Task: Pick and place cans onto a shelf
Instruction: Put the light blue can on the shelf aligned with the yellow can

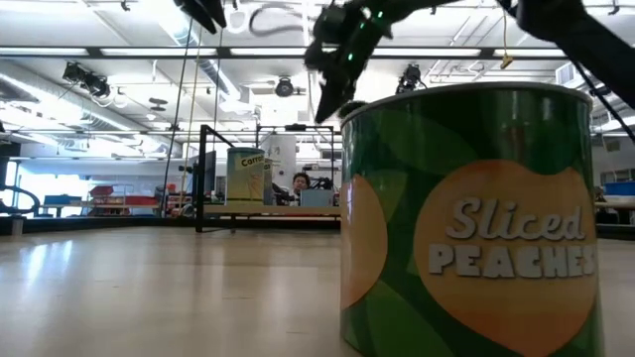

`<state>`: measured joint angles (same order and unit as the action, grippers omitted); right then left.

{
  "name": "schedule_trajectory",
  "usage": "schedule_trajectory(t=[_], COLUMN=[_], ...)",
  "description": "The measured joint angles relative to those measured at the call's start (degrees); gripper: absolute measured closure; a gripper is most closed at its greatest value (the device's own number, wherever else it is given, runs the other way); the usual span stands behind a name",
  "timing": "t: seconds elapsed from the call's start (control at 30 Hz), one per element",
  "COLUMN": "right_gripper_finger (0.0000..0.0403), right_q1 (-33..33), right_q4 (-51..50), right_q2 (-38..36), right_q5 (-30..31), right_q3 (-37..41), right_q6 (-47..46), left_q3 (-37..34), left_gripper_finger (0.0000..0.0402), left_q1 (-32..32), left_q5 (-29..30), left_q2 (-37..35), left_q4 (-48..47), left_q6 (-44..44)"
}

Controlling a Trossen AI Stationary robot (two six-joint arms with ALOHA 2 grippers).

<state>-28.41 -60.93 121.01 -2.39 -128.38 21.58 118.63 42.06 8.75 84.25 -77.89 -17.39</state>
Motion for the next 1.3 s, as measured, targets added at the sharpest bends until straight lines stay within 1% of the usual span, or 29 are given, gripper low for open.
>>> schedule_trajectory(t=[0.13, 0.2, 0.37, 0.47, 0.6, 0.73, 1.0, 1.1, 1.2, 1.3], right_gripper_finger=[0.0388, 0.0397, 0.0391, 0.0396, 0.0398, 0.0398, 0.04, 0.04, 0.04, 0.04], right_q1=[0.0, 0.1, -0.3, -0.8, -1.6, -2.3, -2.7, -3.3, -3.6, -4.0], right_q4=[0.0, 0.8, 0.9, 0.9, 1.2, 1.3, 0.1, -0.9, -1.0, -0.9], right_q2=[3.4, 5.1, 9.7, 11.2, 13.0, 14.9, 14.9, 14.9, 14.9, 14.9], right_q5=[-0.2, -0.5, -3.9, -6.3, -5.8, -6.9, -6.4, -8.4, -7.8, -10.6], right_q3=[0.0, 0.0, 0.0, 0.0, 0.0, 0.0, 0.0, 0.0, 0.0, 0.0], right_q6=[-0.6, -0.6, -1.1, -1.1, -1.1, -1.1, -1.1, -1.1, -1.1, -1.1], left_q3=[0.0, 0.0, 0.0, 0.0, 0.0, 0.0, 0.0, 0.0, 0.0, 0.0], left_gripper_finger=[0.0026, 0.0026, 0.0026, 0.0026, 0.0026, 0.0026, 0.0026, 0.0026, 0.0026, 0.0026], left_q1=[0.5, 0.9, 2.9, 4.2, 5.6, 6.7, 7.4, 7.4, 7.4, 7.4], left_q5=[-0.1, 0.1, 0.0, 0.1, -0.1, 0.1, 0.0, 0.0, 0.0, 0.0], left_q2=[0.0, 0.0, 0.0, 0.0, 0.0, 0.0, -0.3, -0.3, -0.3, -0.3], left_q4=[0.0, -0.2, -0.3, -0.5, -0.5, -0.4, -0.4, -0.5, -0.5, -0.6], left_q6=[-0.3, -0.6, -0.5, -0.7, -1.1, -1.3, -1.3, -1.4, -1.4, -1.4])
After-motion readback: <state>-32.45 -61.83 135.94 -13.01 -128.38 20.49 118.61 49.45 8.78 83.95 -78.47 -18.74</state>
